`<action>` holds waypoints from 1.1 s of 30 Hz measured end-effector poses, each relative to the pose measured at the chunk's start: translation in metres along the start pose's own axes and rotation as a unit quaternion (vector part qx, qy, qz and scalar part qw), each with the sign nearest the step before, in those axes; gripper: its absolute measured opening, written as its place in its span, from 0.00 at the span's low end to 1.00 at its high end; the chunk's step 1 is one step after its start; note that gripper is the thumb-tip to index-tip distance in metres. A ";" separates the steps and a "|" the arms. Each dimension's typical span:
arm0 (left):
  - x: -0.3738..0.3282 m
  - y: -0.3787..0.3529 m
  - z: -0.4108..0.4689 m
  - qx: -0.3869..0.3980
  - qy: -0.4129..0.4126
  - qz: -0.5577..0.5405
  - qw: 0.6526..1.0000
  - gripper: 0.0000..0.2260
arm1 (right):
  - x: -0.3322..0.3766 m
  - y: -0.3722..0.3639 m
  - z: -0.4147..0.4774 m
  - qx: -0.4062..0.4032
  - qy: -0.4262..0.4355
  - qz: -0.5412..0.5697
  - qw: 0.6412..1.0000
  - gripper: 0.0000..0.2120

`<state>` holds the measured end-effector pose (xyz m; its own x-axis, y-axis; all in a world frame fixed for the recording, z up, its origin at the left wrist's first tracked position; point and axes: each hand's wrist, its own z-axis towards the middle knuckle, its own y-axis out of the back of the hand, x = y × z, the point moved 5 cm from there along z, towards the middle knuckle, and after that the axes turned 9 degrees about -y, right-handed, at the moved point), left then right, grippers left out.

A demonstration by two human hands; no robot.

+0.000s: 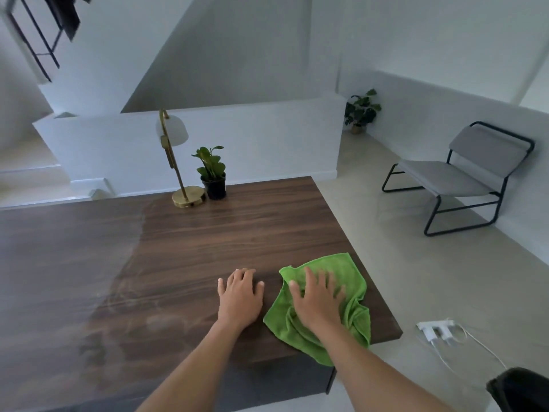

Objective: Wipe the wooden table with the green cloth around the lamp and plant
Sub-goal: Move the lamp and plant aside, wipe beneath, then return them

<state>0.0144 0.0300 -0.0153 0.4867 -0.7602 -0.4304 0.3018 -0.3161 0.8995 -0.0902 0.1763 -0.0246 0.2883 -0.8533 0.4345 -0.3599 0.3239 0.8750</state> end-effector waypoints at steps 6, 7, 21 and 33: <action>-0.008 0.032 0.035 -0.008 -0.008 0.018 1.000 0.19 | 0.052 0.043 0.012 -0.044 0.113 -0.002 0.993 0.16; -0.008 0.038 0.043 -0.012 -0.007 0.019 1.000 0.19 | 0.061 0.050 0.015 -0.045 0.128 -0.008 0.991 0.15; 0.033 0.089 0.138 -0.059 0.003 0.006 0.998 0.14 | 0.162 0.063 0.100 0.025 0.207 -0.068 0.976 0.10; 0.121 0.098 0.232 -0.076 0.101 -0.101 0.987 0.22 | 0.242 0.009 0.224 0.119 0.157 0.001 0.980 0.12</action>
<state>-0.0871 -0.2243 0.0389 0.5533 -0.5570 -0.6194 0.5216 -0.3480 0.7790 -0.2224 -0.1190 0.0401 0.5320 -0.6730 0.5138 -0.5474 0.1896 0.8151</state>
